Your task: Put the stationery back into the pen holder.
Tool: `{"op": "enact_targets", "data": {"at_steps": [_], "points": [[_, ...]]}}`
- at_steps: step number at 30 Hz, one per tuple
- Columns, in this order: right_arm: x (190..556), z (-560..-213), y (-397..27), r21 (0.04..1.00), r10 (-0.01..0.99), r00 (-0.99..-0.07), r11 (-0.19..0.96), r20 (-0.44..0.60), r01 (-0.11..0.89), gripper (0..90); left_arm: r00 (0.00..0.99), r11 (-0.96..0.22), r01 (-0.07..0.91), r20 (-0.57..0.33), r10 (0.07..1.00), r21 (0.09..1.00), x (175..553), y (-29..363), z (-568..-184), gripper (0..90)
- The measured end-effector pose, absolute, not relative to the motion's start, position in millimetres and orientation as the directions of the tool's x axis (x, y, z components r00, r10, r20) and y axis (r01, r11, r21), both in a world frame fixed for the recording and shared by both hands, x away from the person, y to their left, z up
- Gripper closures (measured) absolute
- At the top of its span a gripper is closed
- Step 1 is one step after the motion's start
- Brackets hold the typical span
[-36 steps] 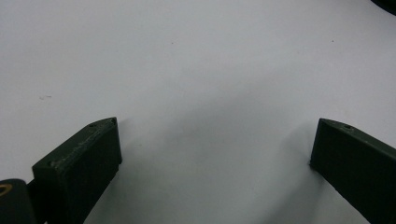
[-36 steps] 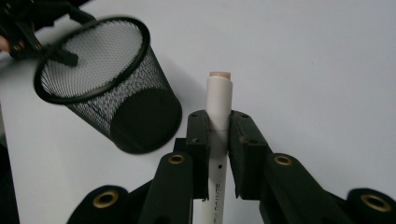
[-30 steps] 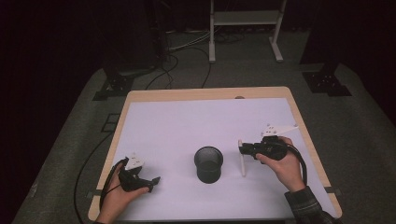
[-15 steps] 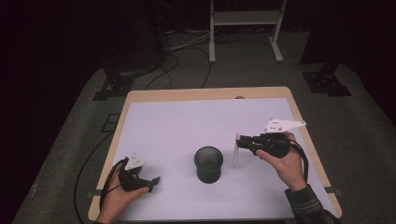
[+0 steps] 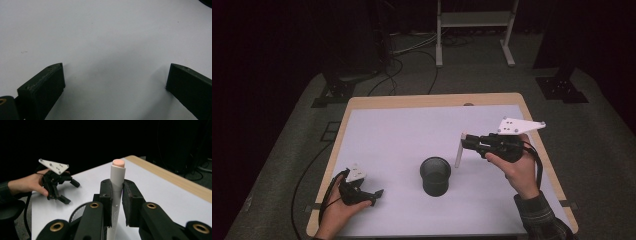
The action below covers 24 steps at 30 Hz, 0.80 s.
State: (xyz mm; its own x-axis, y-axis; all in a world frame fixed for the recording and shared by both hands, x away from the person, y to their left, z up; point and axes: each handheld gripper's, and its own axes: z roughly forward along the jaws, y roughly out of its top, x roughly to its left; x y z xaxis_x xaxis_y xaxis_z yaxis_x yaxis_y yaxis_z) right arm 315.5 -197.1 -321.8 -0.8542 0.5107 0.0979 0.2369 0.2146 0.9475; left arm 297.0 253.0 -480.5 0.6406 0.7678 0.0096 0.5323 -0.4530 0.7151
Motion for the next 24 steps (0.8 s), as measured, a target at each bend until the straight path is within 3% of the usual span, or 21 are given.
{"op": "enact_targets", "data": {"at_steps": [11, 24], "points": [[312, -307, -186, 0.964, 0.476, -0.875, 0.185, 0.082, 0.191, 77.7, 0.642, -0.456, 0.533, 0.011, 0.766, 0.713, 297, 253, -480, 1.0], [313, -316, -167, 0.957, 0.443, -0.892, 0.216, 0.083, 0.196, 77.6, 0.642, -0.455, 0.532, 0.011, 0.767, 0.714, 297, 253, -480, 1.0]]}}
